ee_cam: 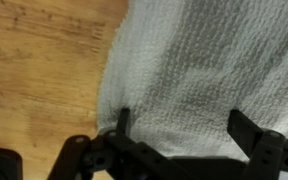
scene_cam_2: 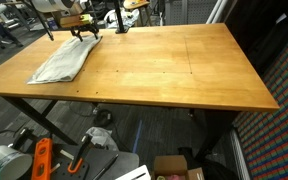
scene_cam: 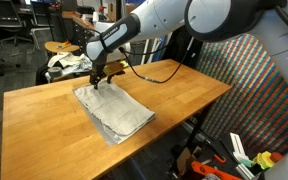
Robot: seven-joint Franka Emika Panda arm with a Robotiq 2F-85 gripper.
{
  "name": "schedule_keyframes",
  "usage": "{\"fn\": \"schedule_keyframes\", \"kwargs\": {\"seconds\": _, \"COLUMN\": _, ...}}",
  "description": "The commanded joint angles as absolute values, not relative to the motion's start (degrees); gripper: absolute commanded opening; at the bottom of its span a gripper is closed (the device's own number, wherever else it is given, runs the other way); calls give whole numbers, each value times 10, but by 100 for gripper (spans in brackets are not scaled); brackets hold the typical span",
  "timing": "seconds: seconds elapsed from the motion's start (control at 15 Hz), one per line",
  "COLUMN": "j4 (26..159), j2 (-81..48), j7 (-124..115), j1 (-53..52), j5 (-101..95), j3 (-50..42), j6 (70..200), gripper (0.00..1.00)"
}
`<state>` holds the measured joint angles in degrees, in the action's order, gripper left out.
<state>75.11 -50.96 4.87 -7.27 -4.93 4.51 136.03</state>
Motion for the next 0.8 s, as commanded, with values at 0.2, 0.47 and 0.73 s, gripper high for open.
{"fn": "schedule_keyframes", "kwargs": {"seconds": 0.2, "j4": 702, "j2": -535, "j7": 37, "j1": -77, "j5": -55, "j3": 25, "j6": 1342, "gripper": 100}}
{"fn": "schedule_keyframes", "kwargs": {"seconds": 0.47, "j4": 694, "j2": -540, "j7": 27, "j1": -79, "j5": -59, "j3": 14, "j6": 1347, "gripper": 100}}
{"fn": "schedule_keyframes", "kwargs": {"seconds": 0.73, "j4": 679, "j2": -550, "j7": 7, "j1": -79, "j5": -62, "j3": 0, "j6": 1353, "gripper": 100}}
